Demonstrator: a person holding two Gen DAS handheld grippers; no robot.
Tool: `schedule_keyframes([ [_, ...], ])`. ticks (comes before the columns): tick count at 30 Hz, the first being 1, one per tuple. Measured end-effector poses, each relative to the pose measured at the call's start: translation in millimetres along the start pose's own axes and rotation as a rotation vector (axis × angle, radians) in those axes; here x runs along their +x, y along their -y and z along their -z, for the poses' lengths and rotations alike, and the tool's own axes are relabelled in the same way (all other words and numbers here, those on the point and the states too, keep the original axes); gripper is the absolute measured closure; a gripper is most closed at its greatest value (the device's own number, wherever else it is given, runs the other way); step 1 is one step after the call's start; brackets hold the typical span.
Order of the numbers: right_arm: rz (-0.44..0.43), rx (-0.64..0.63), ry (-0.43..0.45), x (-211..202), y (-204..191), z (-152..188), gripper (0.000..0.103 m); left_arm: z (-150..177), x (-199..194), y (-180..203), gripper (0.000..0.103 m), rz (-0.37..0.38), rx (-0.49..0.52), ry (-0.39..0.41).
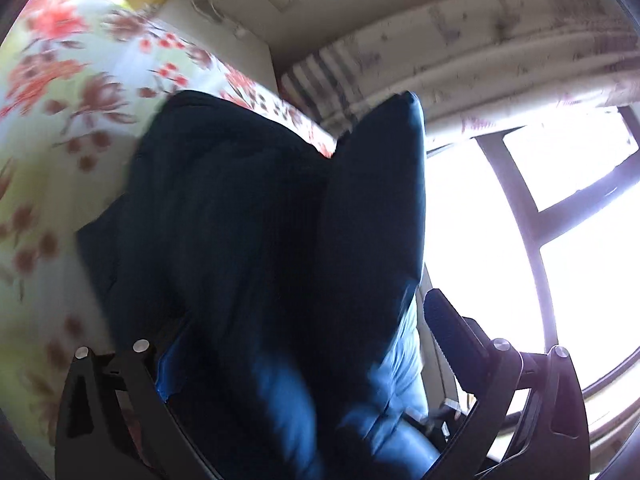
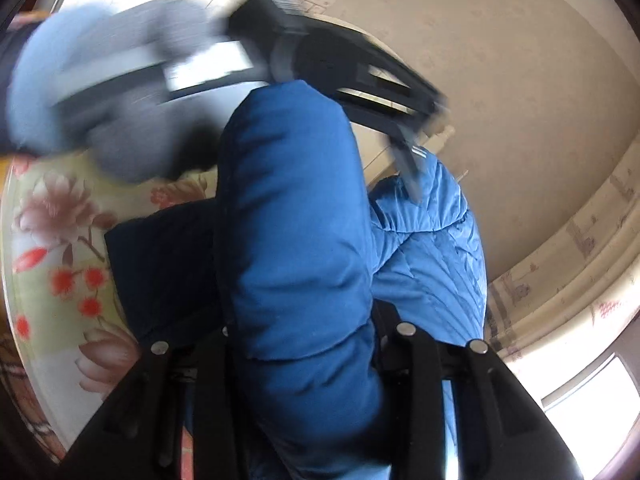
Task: Fold large clothes
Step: 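Fold the lifted jacket over with the right gripper while the left gripper holds the bundle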
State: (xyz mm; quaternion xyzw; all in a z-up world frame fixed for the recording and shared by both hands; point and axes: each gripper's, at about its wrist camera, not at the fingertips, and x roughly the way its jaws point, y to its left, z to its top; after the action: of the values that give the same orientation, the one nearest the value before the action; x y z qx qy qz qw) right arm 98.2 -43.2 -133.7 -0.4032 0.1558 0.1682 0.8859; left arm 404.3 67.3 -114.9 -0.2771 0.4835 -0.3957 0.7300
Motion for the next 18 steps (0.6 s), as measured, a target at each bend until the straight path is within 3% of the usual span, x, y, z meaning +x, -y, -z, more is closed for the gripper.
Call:
schedule_keyframes([
  [2, 0.028, -0.053, 0.005, 3.0, -17.3, -1.7, 0.066, -10.4, 15.6, 10.8, 0.005, -0.093, 0.051, -0.068],
  [3, 0.04, -0.071, 0.009, 0.9, -22.1, -0.5, 0.06, -15.5, 28.1, 16.1, 0.005, -0.186, 0.089, -0.112],
  [4, 0.049, -0.09, 0.016, -1.4, -26.4, 0.1, 0.053, -18.9, 37.3, 16.5, 0.004, -0.233, 0.094, -0.139],
  [5, 0.051, -0.119, 0.03, -4.0, -32.6, 1.6, 0.039, -22.1, 42.3, 13.4, 0.005, -0.233, 0.062, -0.139],
  [6, 0.058, -0.135, 0.038, -7.8, -36.7, 4.8, 0.031, -23.5, 42.5, 11.8, 0.009, -0.231, 0.044, -0.119],
  [7, 0.065, -0.136, 0.047, -13.9, -37.8, 6.8, 0.027, -23.5, 41.2, 10.8, 0.021, -0.22, 0.039, -0.098],
  [9, 0.047, -0.051, 0.071, -35.0, -28.0, 14.7, 0.015, -18.8, 35.9, 8.3, 0.033, -0.194, 0.032, -0.065],
  [12, 0.061, 0.139, 0.077, -66.8, -1.1, 45.3, 0.013, -8.7, 28.5, 5.8, 0.044, -0.158, 0.047, -0.024],
  [15, 0.049, 0.325, -0.013, -72.7, 23.0, 88.0, 0.013, -3.2, 27.4, 7.7, 0.046, -0.154, 0.063, -0.011],
  [18, 0.074, 0.416, -0.097, -70.9, 32.4, 114.5, 0.013, -1.4, 26.4, 13.7, 0.049, -0.167, 0.079, -0.005],
])
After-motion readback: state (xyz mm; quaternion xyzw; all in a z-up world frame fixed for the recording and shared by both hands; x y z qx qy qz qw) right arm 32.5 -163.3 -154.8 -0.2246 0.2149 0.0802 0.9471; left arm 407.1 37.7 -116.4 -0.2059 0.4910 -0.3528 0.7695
